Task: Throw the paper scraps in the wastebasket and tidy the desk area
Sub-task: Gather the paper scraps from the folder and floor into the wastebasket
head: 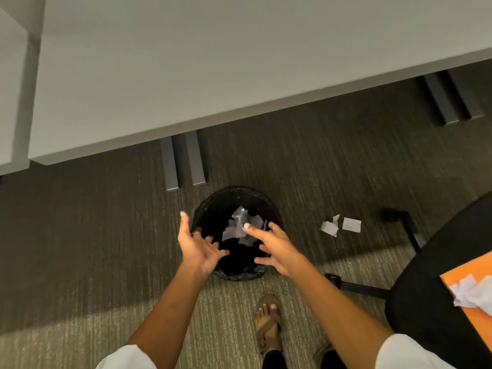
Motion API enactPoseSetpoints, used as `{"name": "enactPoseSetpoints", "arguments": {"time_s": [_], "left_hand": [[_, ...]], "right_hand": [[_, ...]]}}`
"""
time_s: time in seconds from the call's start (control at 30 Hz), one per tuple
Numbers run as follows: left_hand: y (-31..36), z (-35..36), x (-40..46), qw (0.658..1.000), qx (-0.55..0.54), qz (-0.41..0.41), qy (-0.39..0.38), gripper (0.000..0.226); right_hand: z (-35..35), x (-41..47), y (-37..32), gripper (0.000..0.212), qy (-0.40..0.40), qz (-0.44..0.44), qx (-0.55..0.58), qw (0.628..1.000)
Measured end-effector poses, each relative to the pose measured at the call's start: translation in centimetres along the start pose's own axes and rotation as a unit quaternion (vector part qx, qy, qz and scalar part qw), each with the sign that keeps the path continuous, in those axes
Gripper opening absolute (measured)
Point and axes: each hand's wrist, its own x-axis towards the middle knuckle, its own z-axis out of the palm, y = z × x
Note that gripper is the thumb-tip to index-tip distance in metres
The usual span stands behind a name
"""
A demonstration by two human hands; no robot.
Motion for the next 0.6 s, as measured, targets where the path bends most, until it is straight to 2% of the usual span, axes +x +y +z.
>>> {"name": "enactPoseSetpoints", "arguments": {"time_s": [0.03, 0.1, 0.27, 0.4, 0.6], "left_hand": [[-0.1, 0.0, 0.1, 1.000, 0.004, 0.001, -0.001, 0.120], [-0.6, 0.1, 0.3, 1.000, 0.013, 0.002, 0.002, 0.117], [-3.1, 1.7, 0.8, 0.997, 0.074, 0.000, 0.024, 0.105], [-6.6, 5.4, 1.3, 0.982, 0.181, -0.021, 0.043, 0.091], [-15.8, 15.6, 1.4, 0.941, 0.324, -0.091, -0.031, 0.063]], "right_hand": [[-0.4, 0.1, 0.2, 0.102, 0.011, 0.010, 0.014, 1.000], [-1.4, 0.1, 0.5, 0.108, 0.027, 0.015, 0.036, 0.999], [-6.0, -1.1, 1.1, 0.093, 0.080, 0.000, 0.086, 0.993], [-11.3, -3.0, 1.1, 0.073, 0.157, -0.051, 0.123, 0.979], [-21.3, -6.9, -1.3, 0.047, 0.276, -0.152, 0.128, 0.940]]}}
